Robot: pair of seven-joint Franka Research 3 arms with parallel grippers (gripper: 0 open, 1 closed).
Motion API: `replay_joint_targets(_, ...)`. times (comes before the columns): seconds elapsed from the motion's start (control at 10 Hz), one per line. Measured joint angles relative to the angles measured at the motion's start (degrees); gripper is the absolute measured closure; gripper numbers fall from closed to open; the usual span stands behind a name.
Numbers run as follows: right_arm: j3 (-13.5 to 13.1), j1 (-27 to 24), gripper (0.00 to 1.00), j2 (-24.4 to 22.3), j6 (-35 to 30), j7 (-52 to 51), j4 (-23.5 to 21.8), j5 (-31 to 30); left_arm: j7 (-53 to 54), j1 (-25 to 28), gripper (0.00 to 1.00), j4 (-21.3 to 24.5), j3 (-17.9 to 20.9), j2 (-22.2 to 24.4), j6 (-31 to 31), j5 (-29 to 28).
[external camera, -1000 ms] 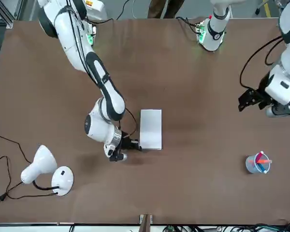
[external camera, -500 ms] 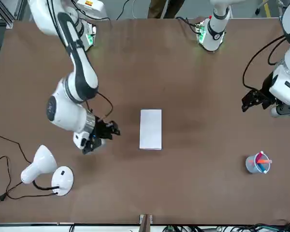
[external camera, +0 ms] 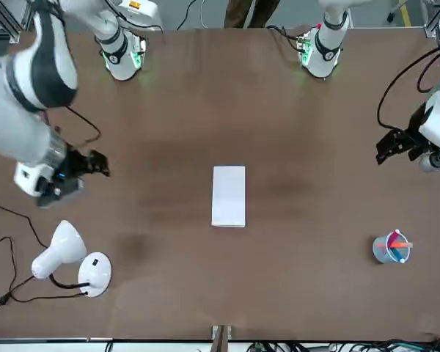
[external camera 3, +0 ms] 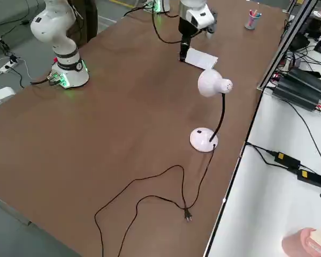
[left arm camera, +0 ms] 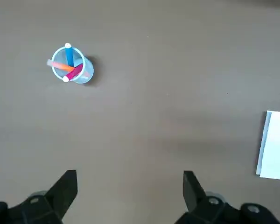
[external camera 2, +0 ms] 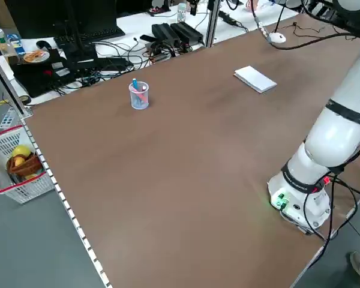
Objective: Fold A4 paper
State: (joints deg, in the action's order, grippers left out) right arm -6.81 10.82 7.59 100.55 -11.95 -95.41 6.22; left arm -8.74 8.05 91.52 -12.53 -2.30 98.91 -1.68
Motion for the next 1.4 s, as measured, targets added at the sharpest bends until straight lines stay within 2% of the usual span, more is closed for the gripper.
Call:
replay_joint_targets(0.1,0.0,-2.5,0.01,-1.7,-3.9,0.0,1.2,-1.1,0.0,-0.1,0.0,0.1,0.1,0.7,-0.5,0.0)
replay_joint_targets(0.4,-0.1,-9.3,0.01,-3.4,-16.8,2.3,9.9,-3.0,1.7,-0.4,0.0,0.3,0.6,1.1,-0.9,0.0)
replay_joint_targets(0.6,-0.1,-10.0,0.01,-3.5,-18.2,4.7,12.5,-5.1,4.0,-0.3,0.0,0.4,1.0,1.1,-1.7,0.0)
replay_joint_targets(1.4,-0.2,-10.0,0.01,-3.5,-19.5,8.9,15.2,-5.9,4.3,-0.3,0.0,0.4,1.2,1.1,-2.3,0.0)
